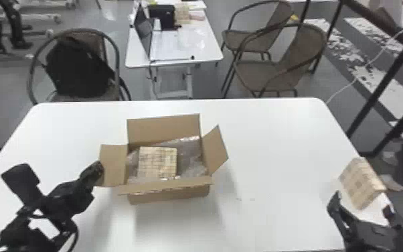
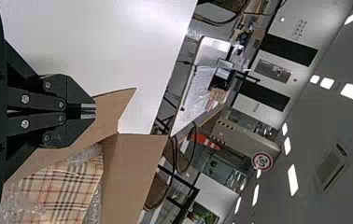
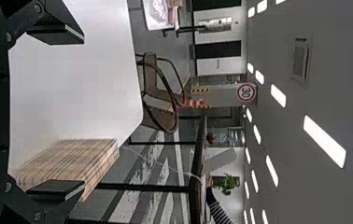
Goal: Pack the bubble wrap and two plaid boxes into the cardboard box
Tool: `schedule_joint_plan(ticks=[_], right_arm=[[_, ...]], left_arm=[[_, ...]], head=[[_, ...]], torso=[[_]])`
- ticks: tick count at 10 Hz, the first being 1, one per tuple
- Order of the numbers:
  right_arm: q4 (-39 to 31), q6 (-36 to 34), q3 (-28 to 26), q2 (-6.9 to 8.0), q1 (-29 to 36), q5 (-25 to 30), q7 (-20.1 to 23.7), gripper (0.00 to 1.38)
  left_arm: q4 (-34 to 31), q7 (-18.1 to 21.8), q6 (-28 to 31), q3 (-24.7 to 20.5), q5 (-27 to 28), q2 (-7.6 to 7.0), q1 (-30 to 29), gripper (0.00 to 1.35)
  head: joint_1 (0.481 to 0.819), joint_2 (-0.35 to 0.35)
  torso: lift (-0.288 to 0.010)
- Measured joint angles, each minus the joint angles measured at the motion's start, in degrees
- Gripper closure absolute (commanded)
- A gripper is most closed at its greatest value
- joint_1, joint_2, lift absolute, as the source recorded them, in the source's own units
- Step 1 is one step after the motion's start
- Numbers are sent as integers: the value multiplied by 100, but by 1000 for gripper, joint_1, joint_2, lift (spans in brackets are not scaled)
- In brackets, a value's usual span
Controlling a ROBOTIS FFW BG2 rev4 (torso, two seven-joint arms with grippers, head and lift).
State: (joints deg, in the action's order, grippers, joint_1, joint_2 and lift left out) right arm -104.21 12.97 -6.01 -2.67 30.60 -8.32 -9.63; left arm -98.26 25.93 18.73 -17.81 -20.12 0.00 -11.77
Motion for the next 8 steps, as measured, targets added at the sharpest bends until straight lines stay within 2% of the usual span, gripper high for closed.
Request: schedule_joint_plan(ticks=[1,2,3,6,8], right_arm=[[314,12,-338,92,-80,-167,-5,196],[636,15,-638,136,-228,-370,188,197],[948,11,-902,121,-426,-518,525,196],[1954,-303,-1348,-172,-1274,-830,1559,196],[2441,-468,-1358,-297,-1740,-806,1957,196]], left_arm=[[0,0,1,1,-3,0,-1,1211],[0,0,3,-3,-10,0,-2,1211],[0,0,7,-8,-15,0,-6,1211],[0,18,25,-1,-18,0,-3,1211],[0,26,31,-6,-18,0,-1,1211]], head=[[695,-95],[695,-135],[695,-147],[695,-186],[695,-177]], torso=[[-71],[-71],[-71],[-71],[-71]])
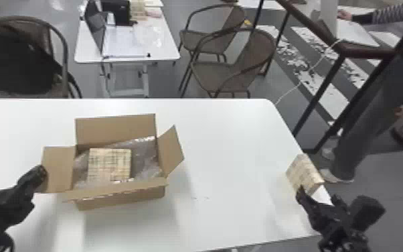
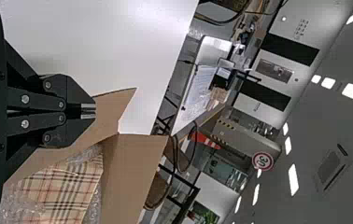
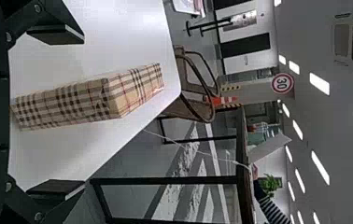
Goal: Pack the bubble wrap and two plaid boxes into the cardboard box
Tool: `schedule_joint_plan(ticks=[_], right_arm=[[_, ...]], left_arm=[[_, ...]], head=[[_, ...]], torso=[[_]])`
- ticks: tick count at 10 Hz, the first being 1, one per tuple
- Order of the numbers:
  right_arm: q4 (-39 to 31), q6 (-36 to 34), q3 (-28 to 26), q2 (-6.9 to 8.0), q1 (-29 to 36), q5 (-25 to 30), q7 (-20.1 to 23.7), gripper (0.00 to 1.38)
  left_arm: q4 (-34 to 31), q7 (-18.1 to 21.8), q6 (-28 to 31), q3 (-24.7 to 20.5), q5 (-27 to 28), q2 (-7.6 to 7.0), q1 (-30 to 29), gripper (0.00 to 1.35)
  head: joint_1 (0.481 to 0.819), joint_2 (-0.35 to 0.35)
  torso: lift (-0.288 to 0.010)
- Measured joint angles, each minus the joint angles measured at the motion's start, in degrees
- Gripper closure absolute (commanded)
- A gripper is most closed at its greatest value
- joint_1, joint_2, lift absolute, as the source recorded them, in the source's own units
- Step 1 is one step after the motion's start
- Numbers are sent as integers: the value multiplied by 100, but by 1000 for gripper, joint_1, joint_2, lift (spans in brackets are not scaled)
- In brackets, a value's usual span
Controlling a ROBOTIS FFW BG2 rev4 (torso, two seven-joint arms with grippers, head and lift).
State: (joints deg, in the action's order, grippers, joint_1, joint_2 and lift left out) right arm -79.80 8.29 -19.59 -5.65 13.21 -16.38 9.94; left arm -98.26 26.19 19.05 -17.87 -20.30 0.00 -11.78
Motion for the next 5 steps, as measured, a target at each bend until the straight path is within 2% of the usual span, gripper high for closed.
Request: schedule_joint_plan(ticks=[2,3,4,5], right_arm=[[284,-66,-1,-68,-301,50,80,197],[408,-87,-1,-137,-420,37,131,280],[528,-102,0,-221,-533,5,180,637],[599,-126,0,-245,-606,-9,240,924]], left_arm=[[0,11,2,-12,0,0,0,1211],[0,16,-8,-14,0,0,0,1211],[0,17,-14,-14,0,0,0,1211],[0,18,-15,-14,0,0,0,1211]], head=[[695,-172],[695,-175],[695,-178],[695,-178]], torso=[[-71],[-71],[-71],[-71]])
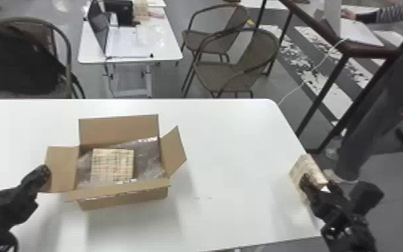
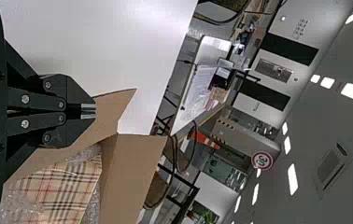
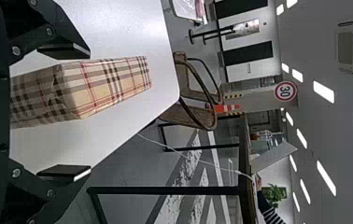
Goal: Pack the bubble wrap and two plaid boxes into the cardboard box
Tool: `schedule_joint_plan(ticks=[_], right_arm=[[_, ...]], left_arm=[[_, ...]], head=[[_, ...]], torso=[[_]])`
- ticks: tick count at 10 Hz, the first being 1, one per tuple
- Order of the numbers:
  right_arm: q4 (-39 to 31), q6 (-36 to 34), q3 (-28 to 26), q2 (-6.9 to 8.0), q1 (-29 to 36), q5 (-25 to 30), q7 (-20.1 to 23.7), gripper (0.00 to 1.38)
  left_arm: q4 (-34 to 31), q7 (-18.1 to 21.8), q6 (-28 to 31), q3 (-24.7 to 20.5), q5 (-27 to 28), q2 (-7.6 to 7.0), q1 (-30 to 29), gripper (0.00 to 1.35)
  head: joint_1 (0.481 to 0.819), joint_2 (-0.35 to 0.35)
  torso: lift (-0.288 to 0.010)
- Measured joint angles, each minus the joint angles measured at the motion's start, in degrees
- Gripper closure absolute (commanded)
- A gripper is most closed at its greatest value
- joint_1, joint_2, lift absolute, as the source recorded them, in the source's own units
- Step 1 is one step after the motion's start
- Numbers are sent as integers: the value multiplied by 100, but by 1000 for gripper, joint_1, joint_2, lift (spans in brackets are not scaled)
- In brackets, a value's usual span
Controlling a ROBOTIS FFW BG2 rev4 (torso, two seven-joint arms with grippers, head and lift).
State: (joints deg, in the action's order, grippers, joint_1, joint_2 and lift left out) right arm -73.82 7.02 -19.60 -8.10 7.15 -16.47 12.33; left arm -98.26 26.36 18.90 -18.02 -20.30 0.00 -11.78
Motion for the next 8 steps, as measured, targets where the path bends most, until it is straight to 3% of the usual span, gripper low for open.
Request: schedule_joint_plan(ticks=[6,8], right_arm=[[-89,-294,11,191,59,-77,329,976],[-778,-646,186,223,179,-136,595,976]], left_arm=[[0,9,0,18,21,0,1,1211],[0,9,0,31,33,0,4,1211]], head=[[695,-149],[695,-122]], torso=[[-71],[-71]])
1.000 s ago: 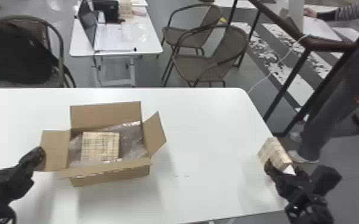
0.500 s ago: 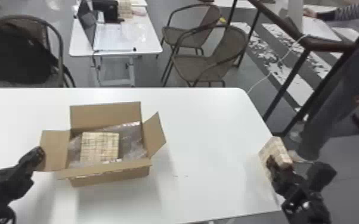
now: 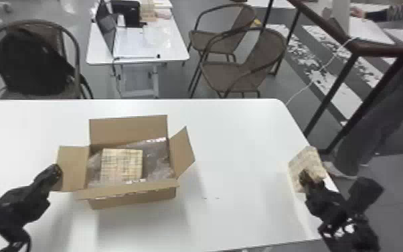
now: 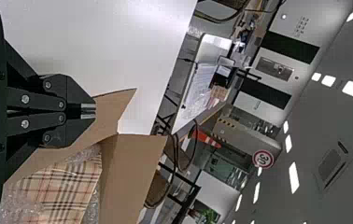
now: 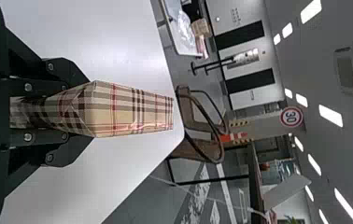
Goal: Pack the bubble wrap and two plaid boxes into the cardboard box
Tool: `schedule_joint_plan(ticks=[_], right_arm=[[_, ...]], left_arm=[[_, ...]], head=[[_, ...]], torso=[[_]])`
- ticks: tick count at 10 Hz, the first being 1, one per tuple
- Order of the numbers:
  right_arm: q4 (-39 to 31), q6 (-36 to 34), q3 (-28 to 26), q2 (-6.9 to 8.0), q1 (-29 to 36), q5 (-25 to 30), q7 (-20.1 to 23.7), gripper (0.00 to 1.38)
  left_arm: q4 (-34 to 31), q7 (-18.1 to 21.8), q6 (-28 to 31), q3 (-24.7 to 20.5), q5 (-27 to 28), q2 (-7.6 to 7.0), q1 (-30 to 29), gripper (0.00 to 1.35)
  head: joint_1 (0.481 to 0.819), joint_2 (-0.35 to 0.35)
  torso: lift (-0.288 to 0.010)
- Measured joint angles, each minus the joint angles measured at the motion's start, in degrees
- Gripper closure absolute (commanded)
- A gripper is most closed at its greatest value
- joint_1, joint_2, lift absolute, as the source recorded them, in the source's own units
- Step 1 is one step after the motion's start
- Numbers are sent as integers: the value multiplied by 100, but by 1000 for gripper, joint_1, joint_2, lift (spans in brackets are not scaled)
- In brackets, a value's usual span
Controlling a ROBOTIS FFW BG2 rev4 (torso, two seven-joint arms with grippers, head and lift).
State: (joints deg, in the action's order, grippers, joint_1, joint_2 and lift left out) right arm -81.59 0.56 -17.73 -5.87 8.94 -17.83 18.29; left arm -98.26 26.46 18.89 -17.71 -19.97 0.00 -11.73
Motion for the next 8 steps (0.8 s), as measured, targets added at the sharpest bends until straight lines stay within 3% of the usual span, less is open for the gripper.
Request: schedule_joint_plan(ticks=[2,4,6,8], right_arm=[[-1163,-1168,454,-30,-227,9,640,976],[-1789,-2213,1067,-164,-898,129,1162,976],[-2012,-2809,1788,-265,-1551,176,1385,976],[-1654,-3008,2609,-272,-2172,79,1748,975]], left_arm=[[1,0,5,3,16,0,2,1211],[9,0,22,33,51,0,35,1211],[9,0,38,39,73,0,48,1211],[22,0,45,46,91,0,59,1211]], head=[[695,-21],[695,55],[695,146],[695,230]], torso=[[-71],[-71],[-71],[-71]])
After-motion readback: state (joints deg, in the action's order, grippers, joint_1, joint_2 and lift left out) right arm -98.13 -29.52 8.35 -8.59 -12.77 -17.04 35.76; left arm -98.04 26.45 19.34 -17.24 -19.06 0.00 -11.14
